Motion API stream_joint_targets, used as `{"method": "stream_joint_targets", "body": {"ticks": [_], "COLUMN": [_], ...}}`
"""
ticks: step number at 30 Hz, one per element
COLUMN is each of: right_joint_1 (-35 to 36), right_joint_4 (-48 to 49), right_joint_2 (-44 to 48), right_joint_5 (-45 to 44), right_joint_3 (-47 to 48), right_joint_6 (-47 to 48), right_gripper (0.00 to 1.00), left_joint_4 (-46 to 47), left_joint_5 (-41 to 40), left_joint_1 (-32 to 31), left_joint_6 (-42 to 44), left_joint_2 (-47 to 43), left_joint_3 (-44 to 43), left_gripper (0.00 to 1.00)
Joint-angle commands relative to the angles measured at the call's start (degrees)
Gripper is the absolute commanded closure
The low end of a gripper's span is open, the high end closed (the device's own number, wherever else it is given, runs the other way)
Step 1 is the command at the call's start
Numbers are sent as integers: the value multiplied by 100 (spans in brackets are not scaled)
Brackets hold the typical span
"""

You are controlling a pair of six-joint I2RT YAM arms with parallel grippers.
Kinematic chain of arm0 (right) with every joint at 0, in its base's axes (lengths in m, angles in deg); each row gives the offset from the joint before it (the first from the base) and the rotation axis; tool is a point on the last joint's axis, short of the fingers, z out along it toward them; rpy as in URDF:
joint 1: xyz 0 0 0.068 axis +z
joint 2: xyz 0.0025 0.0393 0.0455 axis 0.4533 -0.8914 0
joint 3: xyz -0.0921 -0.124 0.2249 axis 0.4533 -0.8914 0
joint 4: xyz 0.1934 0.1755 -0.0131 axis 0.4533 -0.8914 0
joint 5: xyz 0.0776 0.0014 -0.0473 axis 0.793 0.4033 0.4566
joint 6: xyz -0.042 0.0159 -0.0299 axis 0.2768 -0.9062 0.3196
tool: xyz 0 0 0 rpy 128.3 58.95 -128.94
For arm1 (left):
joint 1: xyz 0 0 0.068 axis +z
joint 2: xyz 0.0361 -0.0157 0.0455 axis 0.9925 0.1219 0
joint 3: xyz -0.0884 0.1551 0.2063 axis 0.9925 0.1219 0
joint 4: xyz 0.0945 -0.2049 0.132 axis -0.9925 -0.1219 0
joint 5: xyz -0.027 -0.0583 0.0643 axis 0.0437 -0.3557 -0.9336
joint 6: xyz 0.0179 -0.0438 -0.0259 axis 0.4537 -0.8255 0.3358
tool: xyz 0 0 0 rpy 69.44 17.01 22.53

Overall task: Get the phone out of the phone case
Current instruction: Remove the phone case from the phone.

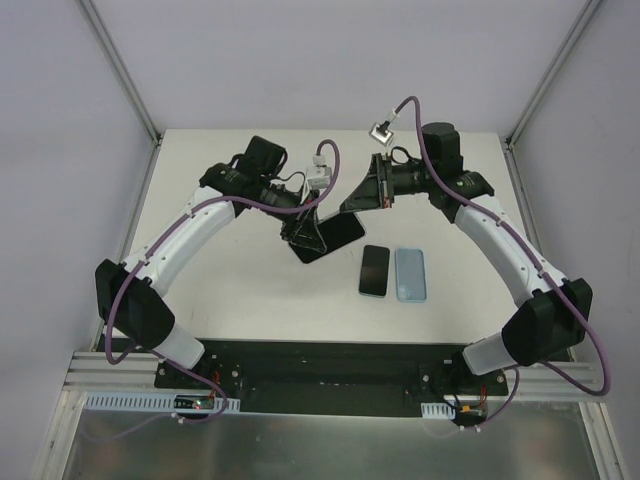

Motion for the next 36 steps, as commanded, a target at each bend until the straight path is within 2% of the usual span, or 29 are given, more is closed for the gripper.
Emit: {"method": "stream_joint_targets", "body": {"ticks": [1,9,36], "right_joint_1": [-122,-193,-324], "right_joint_4": [687,854,1030], "right_joint_2": [-203,-423,-1056], "right_joint_5": [29,-6,46], "right_joint_3": [-68,-121,19], "right_joint_6": [-845,-1162,-1479], "right_gripper": [100,100,100], "left_joint_4": [-28,-309,-1101], "left_joint_5": [-193,-571,-905], "left_joint_1": [-151,-292,-626], "left_joint_6": [333,615,1327], "left_joint_2": [-231,-205,-56], "left_joint_3": [-384,-604,-1114], "left_gripper": [100,100,100]}}
